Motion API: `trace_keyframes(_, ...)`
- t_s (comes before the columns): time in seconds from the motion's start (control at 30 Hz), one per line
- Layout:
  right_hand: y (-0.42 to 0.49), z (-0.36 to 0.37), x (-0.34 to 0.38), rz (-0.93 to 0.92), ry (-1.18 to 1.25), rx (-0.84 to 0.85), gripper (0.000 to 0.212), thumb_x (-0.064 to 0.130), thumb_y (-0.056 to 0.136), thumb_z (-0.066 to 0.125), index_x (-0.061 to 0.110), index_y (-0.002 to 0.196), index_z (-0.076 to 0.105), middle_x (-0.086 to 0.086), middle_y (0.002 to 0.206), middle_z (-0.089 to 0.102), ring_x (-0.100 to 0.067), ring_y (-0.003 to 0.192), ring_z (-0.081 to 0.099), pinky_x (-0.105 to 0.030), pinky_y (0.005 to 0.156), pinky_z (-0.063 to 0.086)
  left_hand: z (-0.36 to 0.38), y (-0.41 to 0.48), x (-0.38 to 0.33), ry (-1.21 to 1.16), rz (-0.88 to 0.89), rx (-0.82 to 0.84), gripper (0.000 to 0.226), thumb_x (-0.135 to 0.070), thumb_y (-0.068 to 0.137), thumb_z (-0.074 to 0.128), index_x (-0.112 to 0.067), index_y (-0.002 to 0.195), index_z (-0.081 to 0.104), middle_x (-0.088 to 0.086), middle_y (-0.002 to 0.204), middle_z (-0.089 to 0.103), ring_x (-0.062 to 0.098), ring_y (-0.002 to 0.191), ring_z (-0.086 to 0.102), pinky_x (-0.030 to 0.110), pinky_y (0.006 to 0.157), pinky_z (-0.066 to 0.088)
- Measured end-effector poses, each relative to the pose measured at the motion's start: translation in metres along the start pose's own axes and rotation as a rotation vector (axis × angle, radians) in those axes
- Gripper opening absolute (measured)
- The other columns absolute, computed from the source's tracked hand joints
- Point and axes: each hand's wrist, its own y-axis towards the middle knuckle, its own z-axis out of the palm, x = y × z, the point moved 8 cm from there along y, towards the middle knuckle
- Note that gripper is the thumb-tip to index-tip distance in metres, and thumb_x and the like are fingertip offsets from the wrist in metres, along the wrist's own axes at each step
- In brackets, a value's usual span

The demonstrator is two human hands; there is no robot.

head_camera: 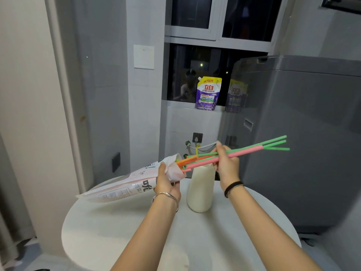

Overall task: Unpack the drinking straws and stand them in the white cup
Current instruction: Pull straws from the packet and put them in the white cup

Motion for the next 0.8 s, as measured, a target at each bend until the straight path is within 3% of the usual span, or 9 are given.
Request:
trace_keyframes(0.07,0.013,-0.005,0.013,-0.052,-0.032,0.000,0.032,0.020,0.093,0.054,0.013,0.062,0.053,0.001,0.050,0.047,-0.007,0.040,0.045,-0.014,0.037,0.036,0.003,0.005,0.001,0.000,-0.012,0.004,0.055,-0.024,0.093,0.059,-0.008,0.143,0.041,0.013,0.139,0.056,0.029,0.116,0.062,0.045,0.103,0.047)
trace_keyframes(0.17,0.032,-0.009,0.026,-0.106,-0.097,0.023,0.033,0.022,0.093,0.054,0.014,0.062,0.054,0.000,0.056,0.053,-0.009,0.051,0.054,-0.022,0.051,0.046,0.009,0.009,0.002,0.020,-0.006,0.031,0.053,-0.024,0.095,0.056,-0.009,0.143,0.039,0.013,0.118,0.059,0.023,0.056,0.072,0.032,0.062,0.059)
trace_keyframes(0.2,0.039,-0.010,0.029,-0.126,-0.119,0.033,0.033,0.022,0.093,0.054,0.013,0.061,0.054,-0.001,0.059,0.052,-0.012,0.054,0.053,-0.025,0.055,0.045,0.012,0.013,0.004,0.031,-0.008,0.037,0.051,-0.024,0.096,0.054,-0.009,0.142,0.039,0.013,0.112,0.060,0.021,0.042,0.068,0.029,0.049,0.057)
trace_keyframes(0.27,0.048,-0.013,0.033,-0.157,-0.158,0.037,0.035,0.023,0.094,0.053,0.013,0.060,0.053,-0.002,0.059,0.051,-0.013,0.055,0.050,-0.025,0.056,0.043,0.012,0.020,0.005,0.056,-0.011,0.037,0.047,-0.024,0.098,0.050,-0.006,0.141,0.041,0.012,0.096,0.062,0.021,0.035,0.064,0.027,0.040,0.053)
trace_keyframes(0.37,0.060,-0.022,0.040,-0.193,-0.187,0.004,0.038,0.026,0.094,0.052,0.014,0.058,0.052,-0.001,0.058,0.050,-0.012,0.053,0.049,-0.024,0.054,0.042,0.015,0.028,0.006,0.072,-0.016,0.062,0.047,-0.024,0.101,0.045,-0.003,0.142,0.040,0.015,0.103,0.062,0.024,0.046,0.069,0.031,0.057,0.056)
trace_keyframes(0.43,0.069,-0.028,0.044,-0.196,-0.197,-0.025,0.041,0.030,0.094,0.051,0.016,0.055,0.051,-0.001,0.056,0.049,-0.011,0.052,0.049,-0.023,0.053,0.042,0.014,0.037,0.008,0.042,-0.025,0.053,0.049,-0.023,0.099,0.049,-0.005,0.144,0.040,0.017,0.127,0.060,0.028,0.086,0.071,0.040,0.080,0.052)
trace_keyframes(0.5,0.076,-0.030,0.044,-0.174,-0.196,-0.037,0.044,0.034,0.094,0.050,0.017,0.054,0.052,-0.001,0.054,0.049,-0.011,0.051,0.050,-0.022,0.052,0.043,0.011,0.044,0.010,0.037,-0.024,0.007,0.052,-0.021,0.096,0.055,-0.008,0.144,0.040,0.015,0.141,0.054,0.029,0.118,0.059,0.049,0.098,0.048)
trace_keyframes(0.67,0.080,-0.025,0.037,-0.225,-0.211,-0.047,0.044,0.033,0.094,0.050,0.016,0.054,0.052,0.000,0.054,0.050,-0.011,0.052,0.051,-0.024,0.055,0.044,0.016,0.049,0.019,0.031,-0.037,0.010,0.052,-0.020,0.098,0.052,-0.010,0.146,0.037,0.014,0.145,0.050,0.028,0.121,0.055,0.044,0.090,0.047)
trace_keyframes(0.8,0.088,-0.027,0.042,-0.247,-0.181,-0.103,0.044,0.033,0.094,0.049,0.016,0.053,0.051,0.000,0.054,0.050,-0.012,0.052,0.050,-0.025,0.055,0.043,-0.001,0.065,0.010,0.096,-0.012,-0.022,0.052,-0.019,0.098,0.052,-0.006,0.146,0.036,0.014,0.145,0.050,0.032,0.132,0.051,0.049,0.105,0.043)
